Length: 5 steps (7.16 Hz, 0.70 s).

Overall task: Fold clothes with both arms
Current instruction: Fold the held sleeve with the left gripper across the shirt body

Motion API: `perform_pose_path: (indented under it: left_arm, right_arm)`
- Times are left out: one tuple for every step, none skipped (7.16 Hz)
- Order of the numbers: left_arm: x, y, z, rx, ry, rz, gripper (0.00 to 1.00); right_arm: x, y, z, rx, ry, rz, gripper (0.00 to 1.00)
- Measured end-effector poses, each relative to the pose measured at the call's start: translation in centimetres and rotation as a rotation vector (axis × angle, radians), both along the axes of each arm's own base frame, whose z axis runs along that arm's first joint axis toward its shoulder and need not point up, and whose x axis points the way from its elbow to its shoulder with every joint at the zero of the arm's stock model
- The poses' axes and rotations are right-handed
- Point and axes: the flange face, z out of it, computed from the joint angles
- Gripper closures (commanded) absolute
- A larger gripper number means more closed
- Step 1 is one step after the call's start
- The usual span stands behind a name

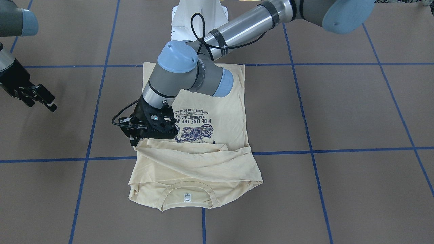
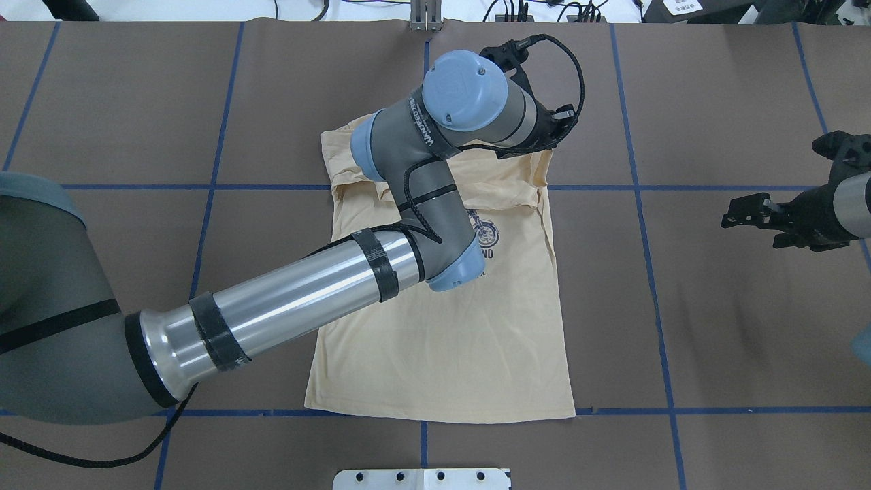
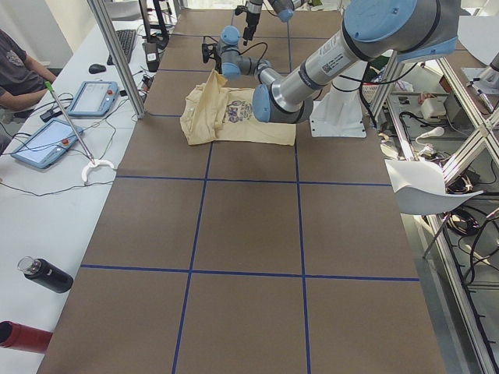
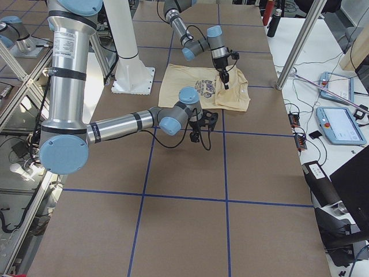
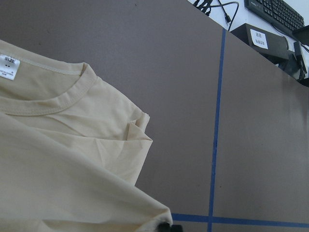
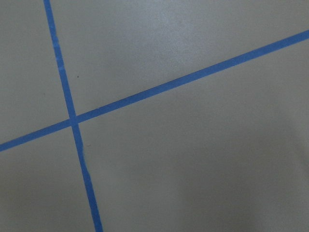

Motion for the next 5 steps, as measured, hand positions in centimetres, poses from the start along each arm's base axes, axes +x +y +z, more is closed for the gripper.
perform_pose_path:
  left_arm:
    - [0.7,0.1,0.2,0.002,0.002,-0.006,0.17]
    - [1.0,0.1,0.1,0.002,0.005,-0.009,0.01]
    - [0.8,0.1,-0.5,0.0,0.017,-0.013,0.01]
    - [0.2,0.1,-1.3,-0.003,0.034,-0.017,0.01]
    - [-0.7,0.1,-1.4,-0.001,0.042,-0.017,0.01]
  right_arm:
    - [0.0,0.0,0.1,-0.004,0.0,0.002,0.0]
    - [0.0,0.1,0.1,-0.009,-0.001,0.004,0.0]
    - [-0.2,0.1,0.0,-0.019,-0.006,0.011,0.0]
    - [-0.9,0.5,-0.3,-0.045,-0.023,0.02,0.0]
    - [-2.8,1.5,-0.9,-0.085,-0.051,0.026,0.0]
